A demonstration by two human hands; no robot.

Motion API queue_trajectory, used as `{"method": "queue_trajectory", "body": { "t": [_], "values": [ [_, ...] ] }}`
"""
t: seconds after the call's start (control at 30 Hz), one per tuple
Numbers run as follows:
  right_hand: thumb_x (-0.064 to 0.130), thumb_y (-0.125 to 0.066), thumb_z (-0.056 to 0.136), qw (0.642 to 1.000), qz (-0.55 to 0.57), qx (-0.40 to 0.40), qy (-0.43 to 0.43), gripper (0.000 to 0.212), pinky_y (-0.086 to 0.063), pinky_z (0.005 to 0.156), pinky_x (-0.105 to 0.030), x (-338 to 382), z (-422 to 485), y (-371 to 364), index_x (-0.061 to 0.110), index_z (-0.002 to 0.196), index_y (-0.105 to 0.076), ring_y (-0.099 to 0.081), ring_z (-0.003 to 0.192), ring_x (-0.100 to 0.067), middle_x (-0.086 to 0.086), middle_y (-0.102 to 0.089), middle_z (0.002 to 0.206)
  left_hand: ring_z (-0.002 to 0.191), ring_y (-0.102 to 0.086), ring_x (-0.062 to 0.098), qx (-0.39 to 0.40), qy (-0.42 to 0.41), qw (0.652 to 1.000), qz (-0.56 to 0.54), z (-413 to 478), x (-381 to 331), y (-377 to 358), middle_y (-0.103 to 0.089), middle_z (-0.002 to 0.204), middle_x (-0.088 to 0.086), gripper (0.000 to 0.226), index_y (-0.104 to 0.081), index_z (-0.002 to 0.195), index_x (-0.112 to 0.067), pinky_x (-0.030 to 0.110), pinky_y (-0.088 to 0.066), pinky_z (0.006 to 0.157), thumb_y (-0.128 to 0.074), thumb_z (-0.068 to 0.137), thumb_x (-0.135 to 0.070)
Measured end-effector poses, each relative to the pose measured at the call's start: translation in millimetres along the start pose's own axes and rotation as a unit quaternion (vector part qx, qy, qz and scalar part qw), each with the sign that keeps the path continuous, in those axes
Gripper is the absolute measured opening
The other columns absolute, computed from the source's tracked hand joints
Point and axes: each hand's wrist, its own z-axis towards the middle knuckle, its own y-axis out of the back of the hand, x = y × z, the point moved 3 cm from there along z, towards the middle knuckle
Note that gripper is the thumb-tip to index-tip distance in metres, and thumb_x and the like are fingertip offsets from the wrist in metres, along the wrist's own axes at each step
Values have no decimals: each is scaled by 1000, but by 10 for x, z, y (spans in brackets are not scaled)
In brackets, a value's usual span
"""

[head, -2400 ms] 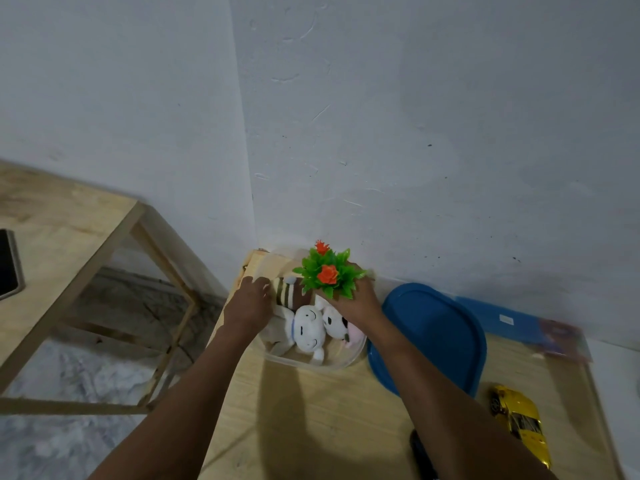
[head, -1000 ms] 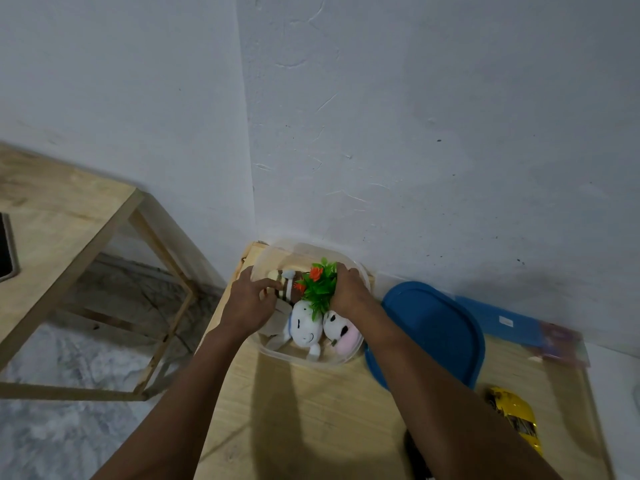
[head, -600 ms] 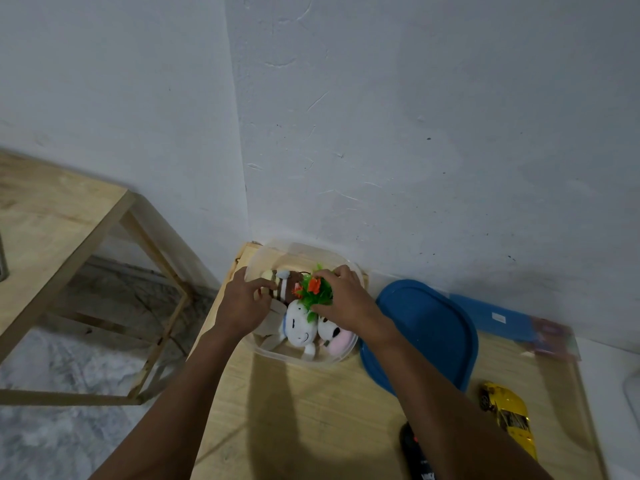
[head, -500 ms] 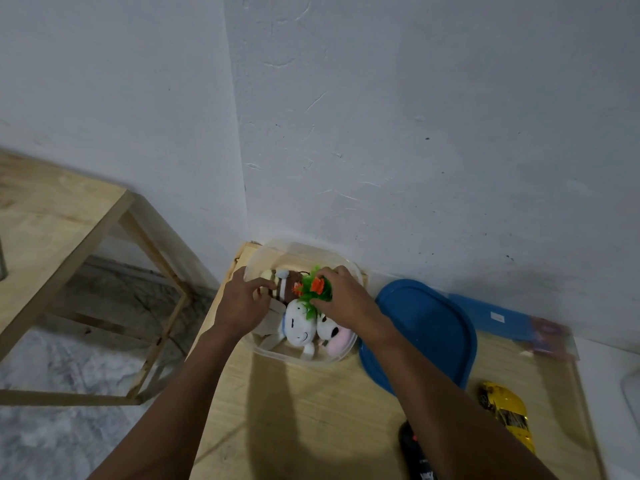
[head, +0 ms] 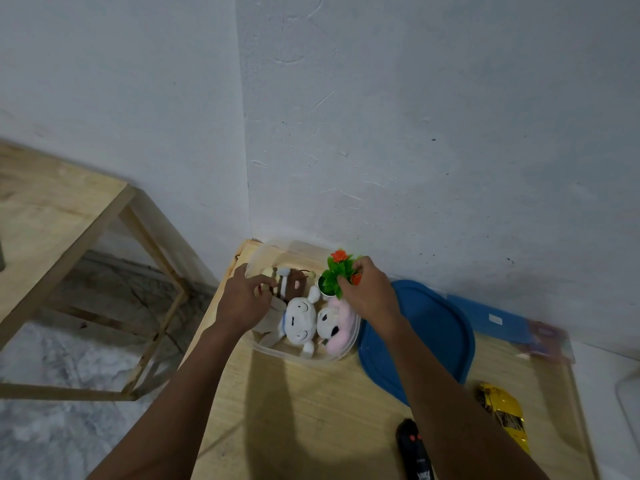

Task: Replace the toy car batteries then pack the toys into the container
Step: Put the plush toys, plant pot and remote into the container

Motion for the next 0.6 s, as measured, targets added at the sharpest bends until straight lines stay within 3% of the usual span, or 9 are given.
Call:
{"method": "queue_trajectory", "body": {
  "t": [0.17, 0.37, 0.53, 0.6],
  "values": [
    [45, -56, 90, 981, -184, -20, 55, 32, -43, 89, -40, 60, -29, -117, 19, 109, -54, -59, 96, -24, -4, -64, 99, 134, -40, 37, 3, -2, 1000, -12, 10, 23, -16, -43, 145, 17, 22, -73, 95, -32, 44, -44, 100, -63, 87, -13],
    [45, -53, 92, 953, -288, -12, 91, 33, -35, 88, -39, 109, -12, -151, 17, 107, -60, -52, 106, -24, -6, -63, 107, 134, -41, 34, -2, 3, 1000, -17, 17, 34, -33, -43, 144, 16, 21, -73, 95, -32, 43, -43, 101, -63, 87, -14],
    [65, -47, 84, 952, -285, -49, 99, 58, -35, 91, -41, 160, 30, -184, 13, 101, -66, -48, 109, -23, -2, -56, 114, 137, -39, 34, -5, 3, 1000, -13, 20, 44, -40, -41, 147, 15, 21, -73, 96, -32, 43, -42, 103, -64, 88, -15],
    [60, -48, 88, 957, -264, -43, 113, 51, -34, 92, -40, 176, 49, -199, 14, 105, -64, -52, 107, -22, -2, -59, 112, 137, -39, 34, -5, 2, 1000, -13, 20, 46, -40, -41, 147, 15, 20, -73, 97, -32, 44, -43, 102, -64, 88, -15]
  ]
}}
